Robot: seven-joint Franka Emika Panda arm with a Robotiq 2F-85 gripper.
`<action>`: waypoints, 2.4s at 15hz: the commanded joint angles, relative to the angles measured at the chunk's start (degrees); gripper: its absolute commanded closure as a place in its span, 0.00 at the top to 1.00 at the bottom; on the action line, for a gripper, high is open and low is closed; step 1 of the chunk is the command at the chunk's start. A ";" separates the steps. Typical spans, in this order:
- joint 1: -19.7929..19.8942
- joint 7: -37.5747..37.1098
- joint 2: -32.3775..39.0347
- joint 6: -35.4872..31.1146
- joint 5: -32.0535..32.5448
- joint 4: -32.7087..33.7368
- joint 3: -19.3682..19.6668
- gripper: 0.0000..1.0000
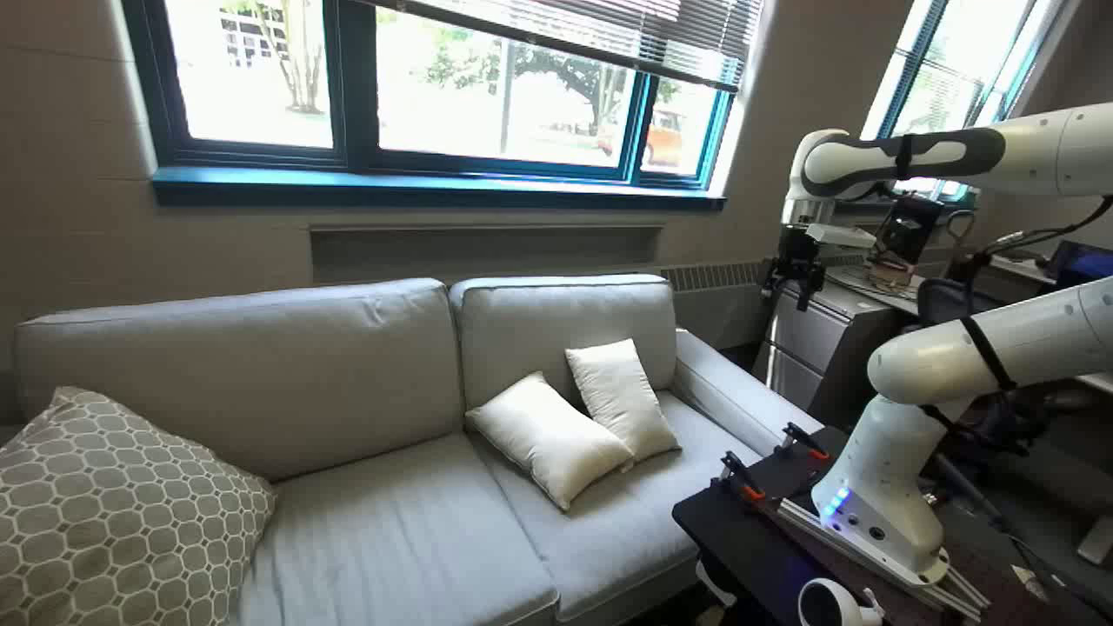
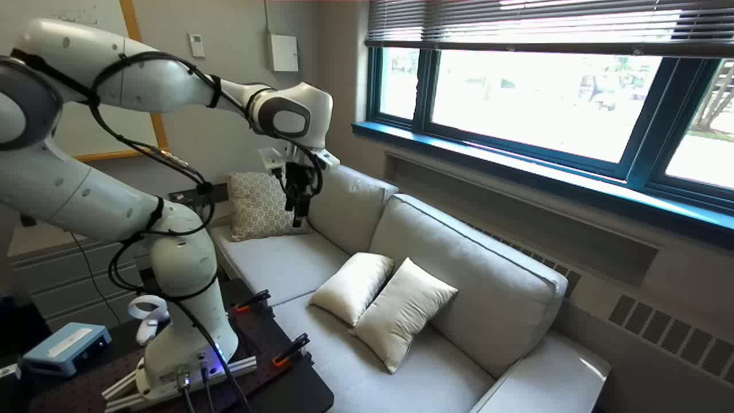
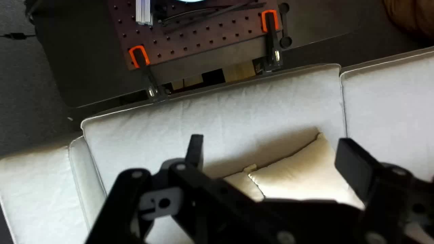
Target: Arrange the pillows to the right
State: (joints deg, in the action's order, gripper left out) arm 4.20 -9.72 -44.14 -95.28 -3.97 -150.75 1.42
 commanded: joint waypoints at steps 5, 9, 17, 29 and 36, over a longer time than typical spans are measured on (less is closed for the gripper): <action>0.48 0.28 0.05 0.05 -0.22 0.09 -0.38 1.00; 0.48 0.29 0.05 0.05 -0.22 0.09 -0.38 1.00; 0.91 -14.05 12.07 -20.45 0.13 4.11 -9.31 1.00; -3.14 -17.66 43.50 -36.50 -0.35 19.04 -7.35 1.00; -3.67 -17.30 47.44 -35.41 -0.56 22.69 -6.72 1.00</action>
State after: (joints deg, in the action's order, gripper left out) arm 2.65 -27.15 3.33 -130.85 -4.36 -128.16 -7.45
